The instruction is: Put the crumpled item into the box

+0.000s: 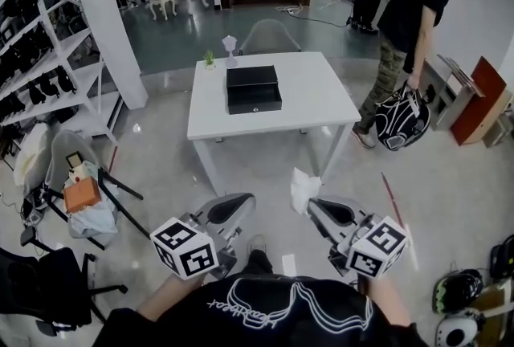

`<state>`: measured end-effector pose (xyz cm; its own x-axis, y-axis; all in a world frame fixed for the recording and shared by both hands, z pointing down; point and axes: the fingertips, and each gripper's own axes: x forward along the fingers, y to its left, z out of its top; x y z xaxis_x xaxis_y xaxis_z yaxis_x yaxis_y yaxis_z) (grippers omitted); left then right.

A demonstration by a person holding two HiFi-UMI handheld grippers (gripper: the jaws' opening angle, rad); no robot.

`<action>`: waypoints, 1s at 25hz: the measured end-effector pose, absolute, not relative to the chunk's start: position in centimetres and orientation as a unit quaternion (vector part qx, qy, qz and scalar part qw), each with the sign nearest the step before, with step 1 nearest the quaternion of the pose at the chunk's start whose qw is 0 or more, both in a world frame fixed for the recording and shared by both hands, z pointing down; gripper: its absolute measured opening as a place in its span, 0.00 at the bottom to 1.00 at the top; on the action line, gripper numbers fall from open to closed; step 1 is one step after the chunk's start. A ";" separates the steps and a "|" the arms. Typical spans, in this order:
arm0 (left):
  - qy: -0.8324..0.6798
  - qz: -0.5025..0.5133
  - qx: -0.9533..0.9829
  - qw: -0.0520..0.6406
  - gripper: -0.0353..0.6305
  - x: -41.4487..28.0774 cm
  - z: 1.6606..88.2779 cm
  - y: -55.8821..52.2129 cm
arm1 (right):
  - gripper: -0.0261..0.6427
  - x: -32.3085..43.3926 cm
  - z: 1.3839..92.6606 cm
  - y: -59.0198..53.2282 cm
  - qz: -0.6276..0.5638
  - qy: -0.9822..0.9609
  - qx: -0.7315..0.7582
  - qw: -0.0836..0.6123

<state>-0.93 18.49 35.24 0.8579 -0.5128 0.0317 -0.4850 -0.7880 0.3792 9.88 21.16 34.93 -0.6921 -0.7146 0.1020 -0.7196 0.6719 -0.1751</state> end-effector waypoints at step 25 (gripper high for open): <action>-0.265 -0.016 0.931 0.250 0.06 -2.2 39.4 -11.3 | 0.05 9.4 38.2 -8.7 0.141 -0.889 0.427 0.089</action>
<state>-2.20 -11.30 39.39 0.8594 -0.5008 0.1034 -0.4852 -0.7348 0.4739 9.36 -8.72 38.19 -0.6204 -0.7335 0.2778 -0.7834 0.5966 -0.1743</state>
